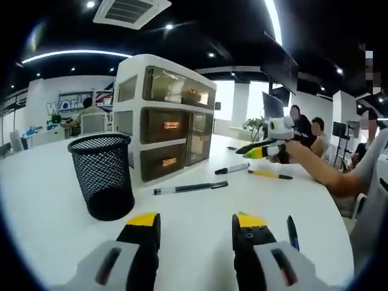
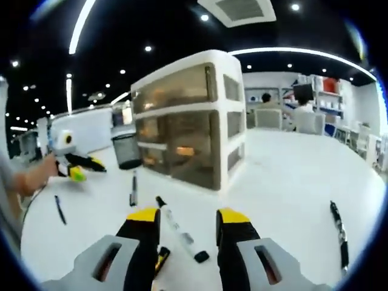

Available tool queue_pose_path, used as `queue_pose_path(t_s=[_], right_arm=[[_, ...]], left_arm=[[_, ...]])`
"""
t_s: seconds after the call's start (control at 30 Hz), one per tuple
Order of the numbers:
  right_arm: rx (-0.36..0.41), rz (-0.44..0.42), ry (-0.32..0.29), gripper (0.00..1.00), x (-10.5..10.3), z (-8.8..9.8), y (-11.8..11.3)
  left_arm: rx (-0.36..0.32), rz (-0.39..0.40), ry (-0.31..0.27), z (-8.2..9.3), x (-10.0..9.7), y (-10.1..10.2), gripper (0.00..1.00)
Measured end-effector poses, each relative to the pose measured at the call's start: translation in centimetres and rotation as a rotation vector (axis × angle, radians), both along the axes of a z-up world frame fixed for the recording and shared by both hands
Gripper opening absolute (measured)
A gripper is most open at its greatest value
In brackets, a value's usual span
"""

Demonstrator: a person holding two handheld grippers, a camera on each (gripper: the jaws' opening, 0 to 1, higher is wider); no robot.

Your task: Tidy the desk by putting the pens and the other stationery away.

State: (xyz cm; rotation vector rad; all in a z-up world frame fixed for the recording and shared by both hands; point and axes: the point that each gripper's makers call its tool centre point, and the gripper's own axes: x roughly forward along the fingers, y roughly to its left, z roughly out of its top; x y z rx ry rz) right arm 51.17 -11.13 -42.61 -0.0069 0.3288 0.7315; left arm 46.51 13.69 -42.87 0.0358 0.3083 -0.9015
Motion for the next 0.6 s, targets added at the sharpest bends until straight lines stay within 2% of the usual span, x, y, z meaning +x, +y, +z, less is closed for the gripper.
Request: queue_pose_path(t_s=[0.47,0.6], right_arm=[[-0.091,0.040,-0.006,0.32,-0.3,-1.7,1.5],[-0.072,0.030,-0.028,0.31,-0.3,-0.9,1.5]], left_arm=[[0.030,-0.016,0.003,-0.6,-0.2,-0.3,0.48],[0.036,-0.028,0.003,-0.7,-0.5,-0.5,0.48]])
